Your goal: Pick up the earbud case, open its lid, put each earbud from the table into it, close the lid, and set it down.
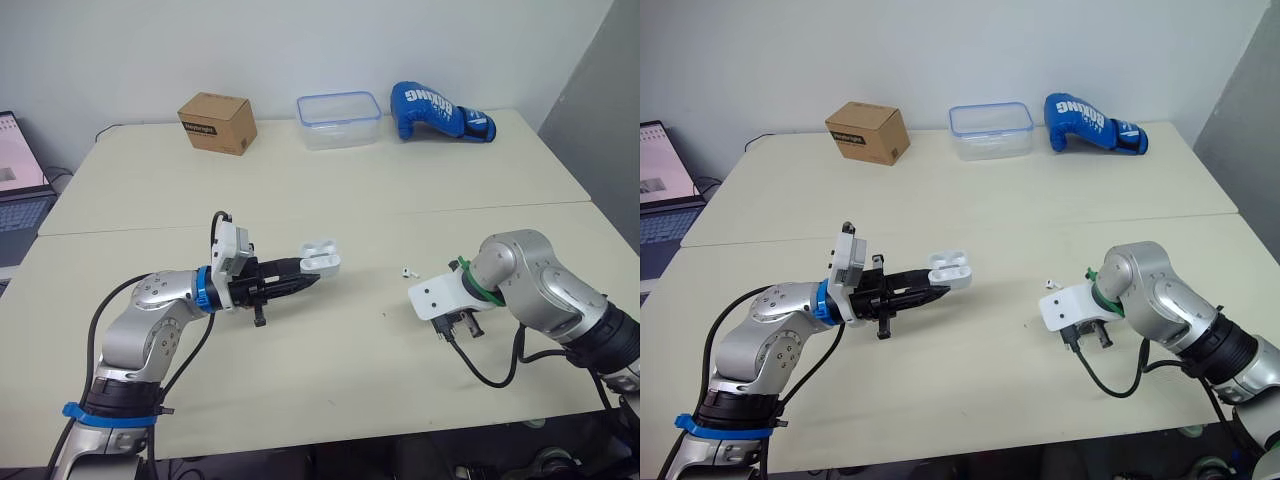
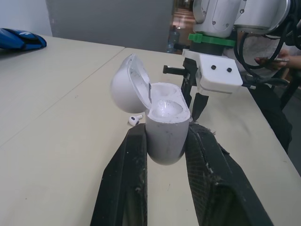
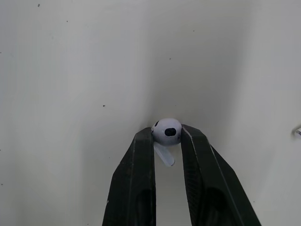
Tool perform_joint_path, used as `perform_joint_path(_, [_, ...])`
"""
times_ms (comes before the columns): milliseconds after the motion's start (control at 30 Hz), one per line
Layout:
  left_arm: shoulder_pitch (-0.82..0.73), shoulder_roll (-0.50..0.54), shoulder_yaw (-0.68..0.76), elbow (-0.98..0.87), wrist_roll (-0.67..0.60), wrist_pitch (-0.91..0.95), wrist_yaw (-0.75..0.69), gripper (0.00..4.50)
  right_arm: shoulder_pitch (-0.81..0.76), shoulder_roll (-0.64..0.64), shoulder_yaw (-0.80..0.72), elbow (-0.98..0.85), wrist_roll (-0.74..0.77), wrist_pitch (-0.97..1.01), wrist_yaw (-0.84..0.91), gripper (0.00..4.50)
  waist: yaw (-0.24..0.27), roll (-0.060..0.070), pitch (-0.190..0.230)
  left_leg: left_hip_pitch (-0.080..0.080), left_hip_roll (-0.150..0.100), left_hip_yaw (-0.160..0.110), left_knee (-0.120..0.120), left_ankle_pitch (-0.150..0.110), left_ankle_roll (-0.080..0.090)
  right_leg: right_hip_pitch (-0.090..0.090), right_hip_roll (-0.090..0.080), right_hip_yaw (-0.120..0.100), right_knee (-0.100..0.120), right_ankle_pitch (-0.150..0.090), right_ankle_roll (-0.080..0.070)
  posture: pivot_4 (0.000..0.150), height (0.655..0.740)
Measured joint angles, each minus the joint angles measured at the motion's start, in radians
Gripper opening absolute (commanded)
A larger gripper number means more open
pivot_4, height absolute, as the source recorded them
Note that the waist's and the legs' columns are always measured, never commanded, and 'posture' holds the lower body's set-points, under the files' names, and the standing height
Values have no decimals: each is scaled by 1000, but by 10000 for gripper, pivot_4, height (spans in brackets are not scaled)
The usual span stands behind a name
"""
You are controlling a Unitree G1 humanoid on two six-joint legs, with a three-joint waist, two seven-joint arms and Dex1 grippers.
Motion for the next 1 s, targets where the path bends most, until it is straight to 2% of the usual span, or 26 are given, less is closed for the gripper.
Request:
perform_joint_path(467, [0, -6, -2, 0, 8, -1, 4, 7576, 18, 3, -37, -14, 0, 36, -1, 3906, 0, 0, 0, 0, 0, 0, 0, 0, 0, 0, 0, 0, 0, 0, 0, 1500, 7307])
perform_joint_path(600, [-4, -31, -2, 11, 20, -24, 23, 7576, 46, 44, -170, -51, 72, 170, -35, 3906, 1, 0, 0, 0, 0, 0, 0, 0, 0, 0, 0, 0, 0, 0, 0, 1500, 7307])
perform_joint_path(833, [-60, -61, 0, 131, 37, -85, 19, 7576, 97, 279, -491, -187, 309, 655, -185, 3906, 1, 0, 0, 0, 0, -1, 1, 0, 0, 0, 0, 0, 1, 0, 0, 1500, 7307])
perform_joint_path(1000, [-94, -77, 0, 214, 48, -130, -10, 7576, 115, 539, -728, -302, 445, 919, -350, 3906, 0, 0, 0, 0, 0, -2, 1, 0, 0, -1, 0, 0, 1, 0, 0, 1500, 7307])
